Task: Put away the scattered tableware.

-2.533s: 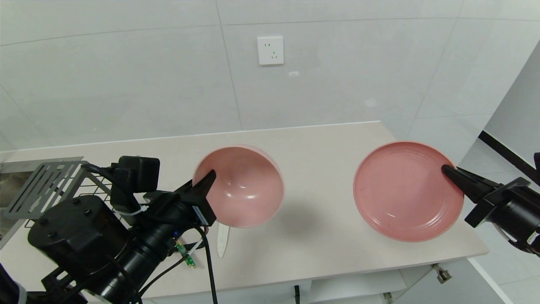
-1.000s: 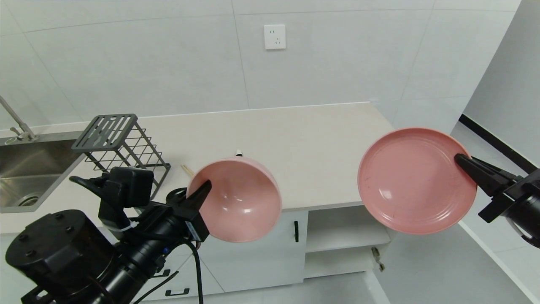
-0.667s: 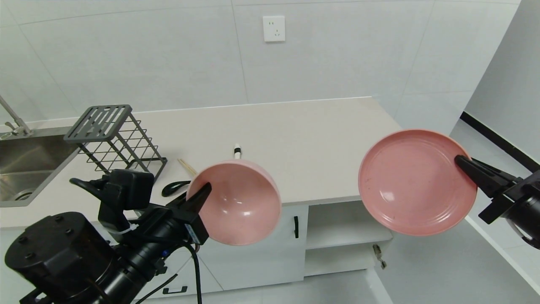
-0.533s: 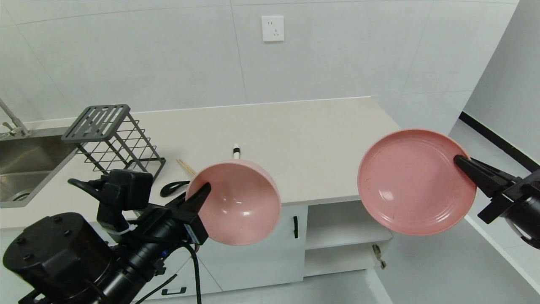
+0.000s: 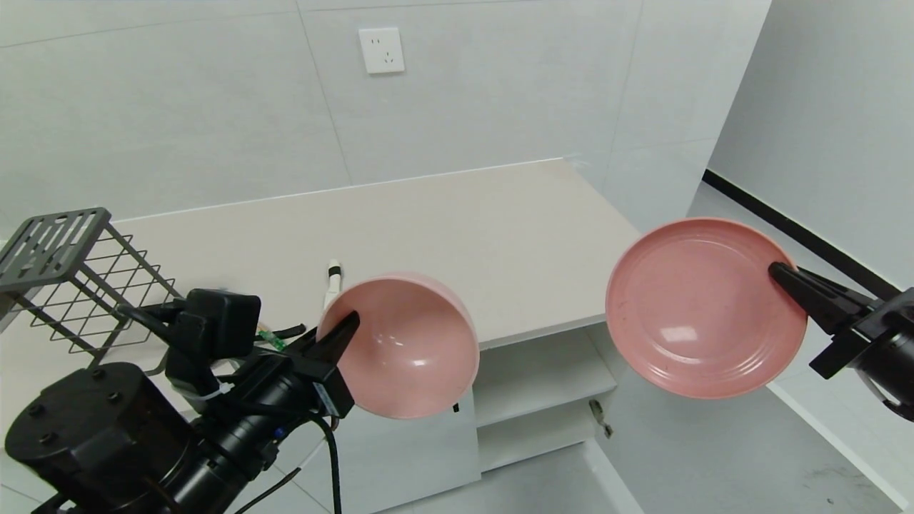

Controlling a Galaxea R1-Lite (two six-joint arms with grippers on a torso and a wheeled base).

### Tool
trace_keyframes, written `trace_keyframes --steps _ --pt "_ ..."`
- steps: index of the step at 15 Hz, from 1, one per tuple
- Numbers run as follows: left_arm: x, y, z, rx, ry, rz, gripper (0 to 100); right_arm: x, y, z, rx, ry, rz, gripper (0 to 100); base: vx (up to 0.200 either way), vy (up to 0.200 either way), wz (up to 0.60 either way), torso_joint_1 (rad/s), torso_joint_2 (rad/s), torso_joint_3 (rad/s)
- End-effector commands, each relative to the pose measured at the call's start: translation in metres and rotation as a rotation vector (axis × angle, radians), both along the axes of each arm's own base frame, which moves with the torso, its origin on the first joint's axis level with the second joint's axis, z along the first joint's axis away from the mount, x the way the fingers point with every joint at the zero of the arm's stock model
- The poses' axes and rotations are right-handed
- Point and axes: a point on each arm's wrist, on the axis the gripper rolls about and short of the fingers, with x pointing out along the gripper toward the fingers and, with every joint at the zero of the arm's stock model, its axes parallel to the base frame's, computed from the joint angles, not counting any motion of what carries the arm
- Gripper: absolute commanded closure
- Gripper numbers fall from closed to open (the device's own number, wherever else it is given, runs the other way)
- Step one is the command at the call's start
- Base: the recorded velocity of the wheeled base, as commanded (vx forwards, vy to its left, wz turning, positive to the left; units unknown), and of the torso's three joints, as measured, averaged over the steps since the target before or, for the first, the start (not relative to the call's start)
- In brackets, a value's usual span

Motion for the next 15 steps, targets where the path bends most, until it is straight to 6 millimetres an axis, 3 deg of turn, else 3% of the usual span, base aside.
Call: trace_keyframes --steps 1,5,15 --pt "-0.0007 0.0004 0.0016 -0.004 -0.007 0.000 100 0.0001 0.0001 -0.0002 0.000 0.000 0.001 100 0.000 0.000 0.00 0.000 0.00 0.000" --pt "-0.0009 0.0005 0.0013 -0.003 -0.005 0.001 100 0.0004 0.0002 -0.0004 -0.001 0.002 0.001 100 0.000 0.000 0.00 -0.071 0.13 0.065" --pt "-0.0089 -0.0032 -0.0035 0.010 0.017 -0.036 100 0.0003 0.0002 -0.0014 -0.001 0.006 0.001 100 0.000 0.000 0.00 -0.270 0.53 0.258"
